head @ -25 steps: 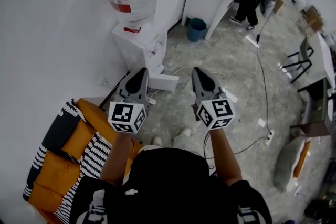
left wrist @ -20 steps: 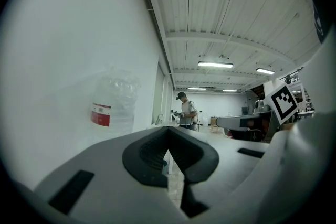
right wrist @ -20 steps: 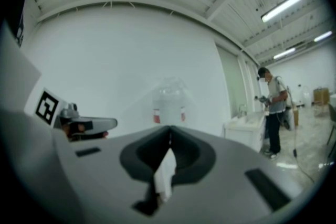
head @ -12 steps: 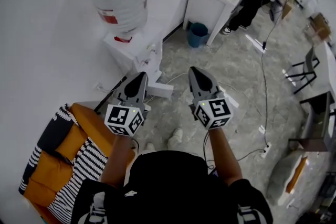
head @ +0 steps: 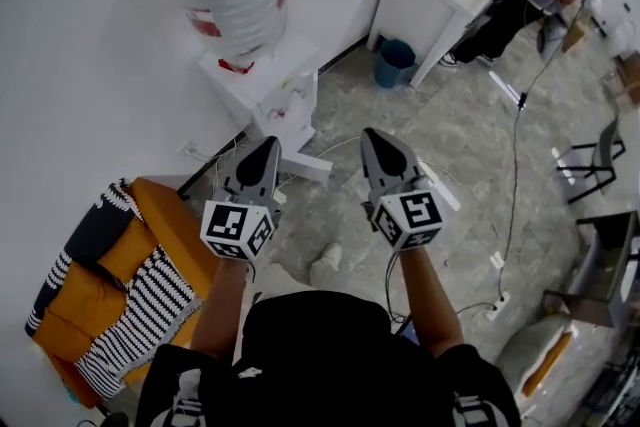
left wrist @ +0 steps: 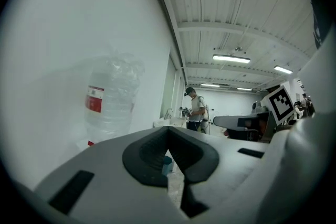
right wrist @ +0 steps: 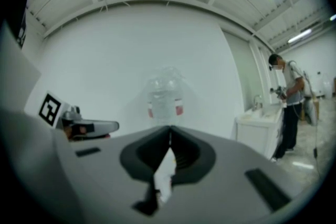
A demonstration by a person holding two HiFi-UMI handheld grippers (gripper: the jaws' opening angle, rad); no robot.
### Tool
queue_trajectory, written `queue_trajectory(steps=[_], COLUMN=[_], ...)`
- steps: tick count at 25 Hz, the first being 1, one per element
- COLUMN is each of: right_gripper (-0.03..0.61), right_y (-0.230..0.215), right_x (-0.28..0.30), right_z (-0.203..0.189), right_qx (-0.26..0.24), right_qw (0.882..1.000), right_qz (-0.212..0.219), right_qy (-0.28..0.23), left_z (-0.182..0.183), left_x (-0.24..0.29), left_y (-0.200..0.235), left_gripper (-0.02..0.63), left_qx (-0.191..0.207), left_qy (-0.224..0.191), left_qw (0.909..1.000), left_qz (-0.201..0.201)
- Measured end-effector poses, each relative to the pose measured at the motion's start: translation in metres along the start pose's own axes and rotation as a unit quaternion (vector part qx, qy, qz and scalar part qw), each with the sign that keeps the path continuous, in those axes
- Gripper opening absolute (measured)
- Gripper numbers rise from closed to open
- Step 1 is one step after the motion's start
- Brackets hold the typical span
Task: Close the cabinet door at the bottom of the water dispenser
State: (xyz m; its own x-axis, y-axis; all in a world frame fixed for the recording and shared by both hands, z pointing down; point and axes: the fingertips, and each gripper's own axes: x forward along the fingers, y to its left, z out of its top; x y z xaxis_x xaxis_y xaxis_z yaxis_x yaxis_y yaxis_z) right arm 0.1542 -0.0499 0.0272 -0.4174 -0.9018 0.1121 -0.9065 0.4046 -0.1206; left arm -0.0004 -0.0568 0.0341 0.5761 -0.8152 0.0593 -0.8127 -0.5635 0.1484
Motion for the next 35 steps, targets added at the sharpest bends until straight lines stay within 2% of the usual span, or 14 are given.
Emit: queue_trajectory(steps=[6,12,19,30,35], right_gripper=[0.034,0.034,0.034,0.034,0.034], right_y=[-0.006,-0.014,-0.020,-0.046,-0.049], right_x=[0.022,0.060,0.093,0.134,0.154], right_z=[-0.016,-0.047,-0.090,-0.214,-0.268], right_qx=[0.011,0.011,0.015,0.009,-0.018], right_qw=[1.000,0.999,0.999,0.998,0.998], right_qz=[0.009,-0.005,-0.015,-0.007,0.008], right_qy=[0.010,0.029,0.038,0.055,0.068], left_z=[-0.018,-0.044,-0.086,-0.205,-0.261], left_x=[0.011,0.029,0.052,0.092,0.104], left_y=[0.018,0.037,0.073,0.105,0.117], left_gripper=[0.008,0.008,0.008,0.008,0.008], left_qx=[0.011,0.023,0.019,0.019,0.018], left_qy=[0.021,0.041,0.050,0.052,0.056], left_qw=[0.9997,0.9984,0.9979,0.9977,0.9978], left_qz=[0.010,-0.031,-0.036,-0.039,-0.033])
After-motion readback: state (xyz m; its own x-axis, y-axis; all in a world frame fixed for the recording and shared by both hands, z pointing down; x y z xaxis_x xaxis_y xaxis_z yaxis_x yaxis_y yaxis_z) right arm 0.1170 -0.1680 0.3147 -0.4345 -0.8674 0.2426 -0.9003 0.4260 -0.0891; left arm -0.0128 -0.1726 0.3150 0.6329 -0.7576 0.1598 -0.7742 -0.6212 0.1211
